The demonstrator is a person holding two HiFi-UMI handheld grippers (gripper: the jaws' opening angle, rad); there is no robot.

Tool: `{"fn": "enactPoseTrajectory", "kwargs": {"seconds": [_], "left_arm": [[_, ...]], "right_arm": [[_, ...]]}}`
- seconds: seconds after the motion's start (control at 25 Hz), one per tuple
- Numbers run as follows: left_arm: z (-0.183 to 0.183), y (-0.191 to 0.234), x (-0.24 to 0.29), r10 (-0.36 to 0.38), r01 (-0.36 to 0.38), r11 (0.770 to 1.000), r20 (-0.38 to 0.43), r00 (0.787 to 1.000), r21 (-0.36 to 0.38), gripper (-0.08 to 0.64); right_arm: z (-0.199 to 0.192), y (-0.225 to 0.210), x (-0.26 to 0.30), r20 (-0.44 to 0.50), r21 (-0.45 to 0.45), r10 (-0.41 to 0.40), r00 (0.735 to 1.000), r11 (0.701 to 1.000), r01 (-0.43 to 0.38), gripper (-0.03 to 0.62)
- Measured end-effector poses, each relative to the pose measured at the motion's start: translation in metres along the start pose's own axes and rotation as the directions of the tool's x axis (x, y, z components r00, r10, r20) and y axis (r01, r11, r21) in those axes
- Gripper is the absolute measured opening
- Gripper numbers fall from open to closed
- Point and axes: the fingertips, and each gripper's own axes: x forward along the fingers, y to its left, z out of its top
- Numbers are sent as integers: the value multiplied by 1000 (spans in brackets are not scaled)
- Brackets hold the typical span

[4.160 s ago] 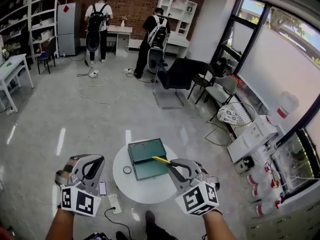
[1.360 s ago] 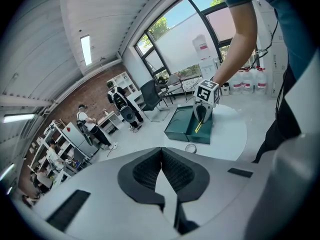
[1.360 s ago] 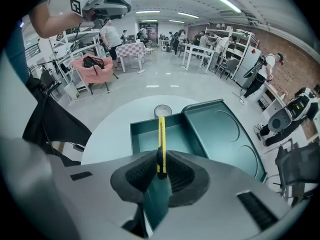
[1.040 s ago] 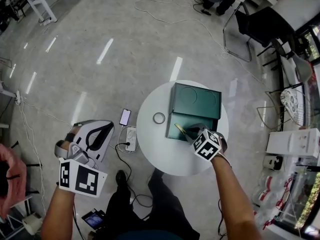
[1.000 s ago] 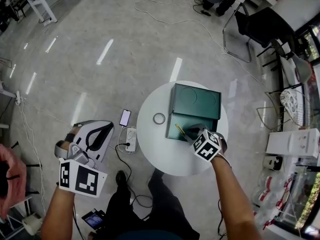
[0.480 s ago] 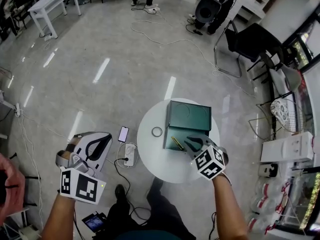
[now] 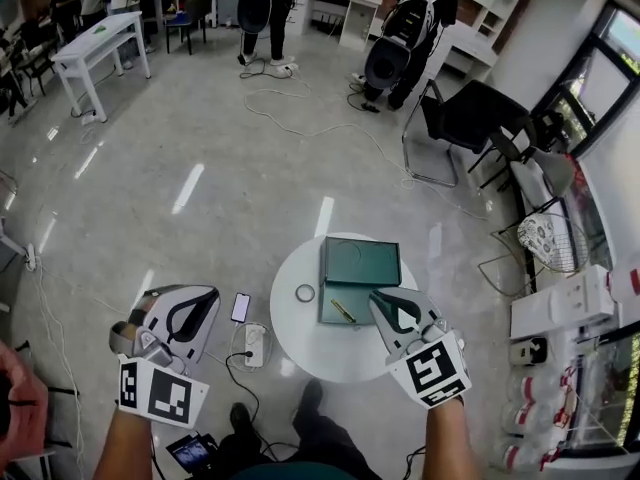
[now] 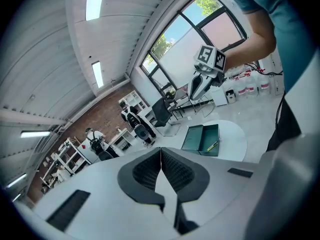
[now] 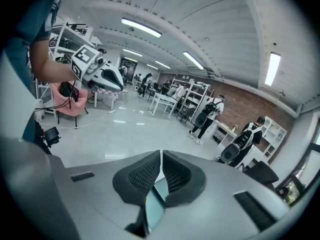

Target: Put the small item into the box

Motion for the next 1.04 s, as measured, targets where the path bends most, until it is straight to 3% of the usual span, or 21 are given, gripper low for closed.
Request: {"fn": "enactPoseTrajectory", "kwargs": {"seconds": [0.12, 0.32, 0.68, 1.04], "left_arm": [[16, 8, -26, 18, -18, 1000, 30, 999, 6, 20], [39, 11, -60, 27, -30, 999, 82, 996, 31, 20], [62, 10, -104, 19, -32, 997, 157, 987, 77, 20], [75, 9, -133, 0, -19, 995, 192, 981, 102, 20]], "right_arm": [[39, 2, -39, 45, -53, -53, 998, 997, 56, 38], [79, 14, -93, 81, -55, -136, 987, 989, 141, 38], [99, 41, -151, 61, -42, -233, 971, 971, 236, 38], [115, 62, -180, 47, -36, -268, 962, 962, 270, 38]]}}
